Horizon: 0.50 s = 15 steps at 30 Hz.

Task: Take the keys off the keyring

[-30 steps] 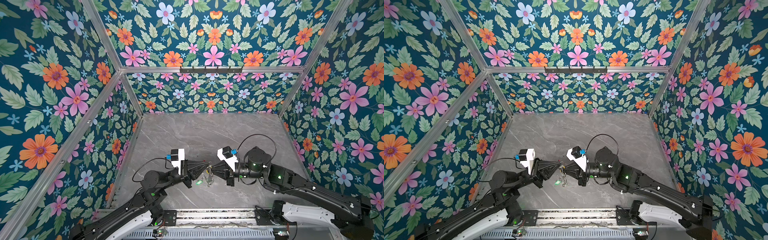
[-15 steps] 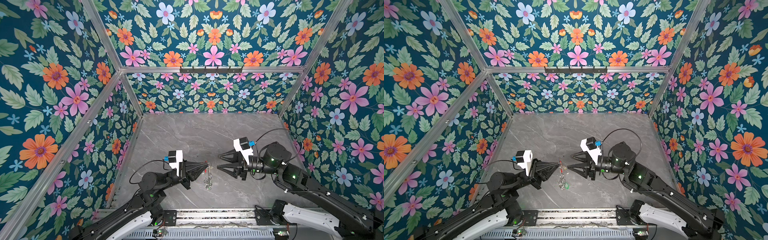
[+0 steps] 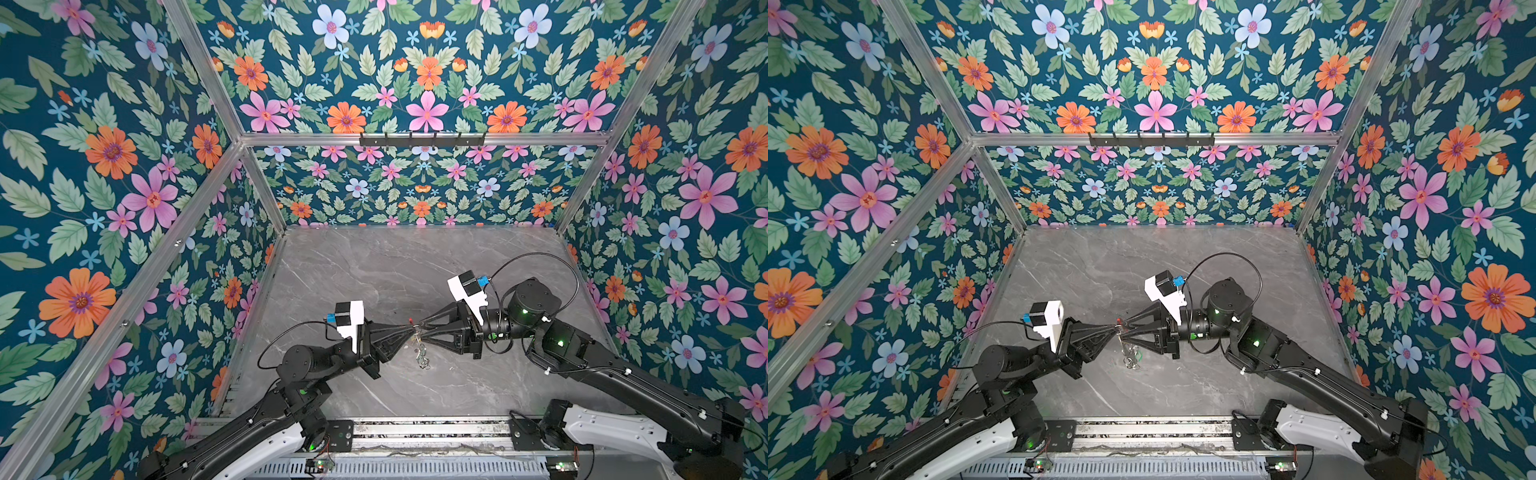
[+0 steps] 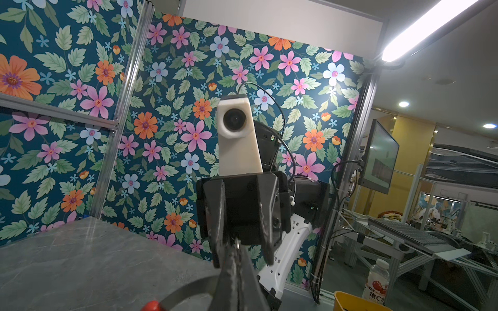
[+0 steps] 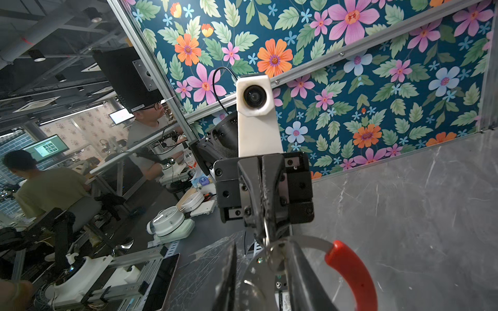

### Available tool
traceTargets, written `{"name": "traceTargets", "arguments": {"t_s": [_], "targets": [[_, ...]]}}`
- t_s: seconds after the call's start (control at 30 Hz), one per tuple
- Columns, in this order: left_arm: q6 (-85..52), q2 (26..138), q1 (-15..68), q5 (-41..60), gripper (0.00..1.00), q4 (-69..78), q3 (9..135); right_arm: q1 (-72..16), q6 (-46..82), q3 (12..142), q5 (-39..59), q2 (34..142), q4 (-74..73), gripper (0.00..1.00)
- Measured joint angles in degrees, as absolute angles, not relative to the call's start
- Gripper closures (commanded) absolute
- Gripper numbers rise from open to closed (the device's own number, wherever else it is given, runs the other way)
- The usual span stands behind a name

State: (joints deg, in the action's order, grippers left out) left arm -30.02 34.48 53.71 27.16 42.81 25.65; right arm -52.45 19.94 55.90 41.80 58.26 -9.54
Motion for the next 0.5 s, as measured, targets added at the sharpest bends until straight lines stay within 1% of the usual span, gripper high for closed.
{"name": "traceTargets", "arguments": {"t_s": [0.23, 0.33, 0.5], "targets": [[-30.0, 34.8, 53.7, 27.1, 1.0, 42.8, 25.6, -52.4, 20.6, 55.7, 41.8, 58.3, -9.6, 0.81], [-30.0, 35.0, 53.7, 27.1, 1.0, 42.8, 25.6, -52.4, 20.8, 55.7, 41.7, 58.3, -9.6, 0.82], [-30.0, 35.4, 53.7, 27.1, 1.0, 42.9, 25.6, -52.4, 20.8, 55.8, 40.8, 58.4, -9.5, 0.93]]}}
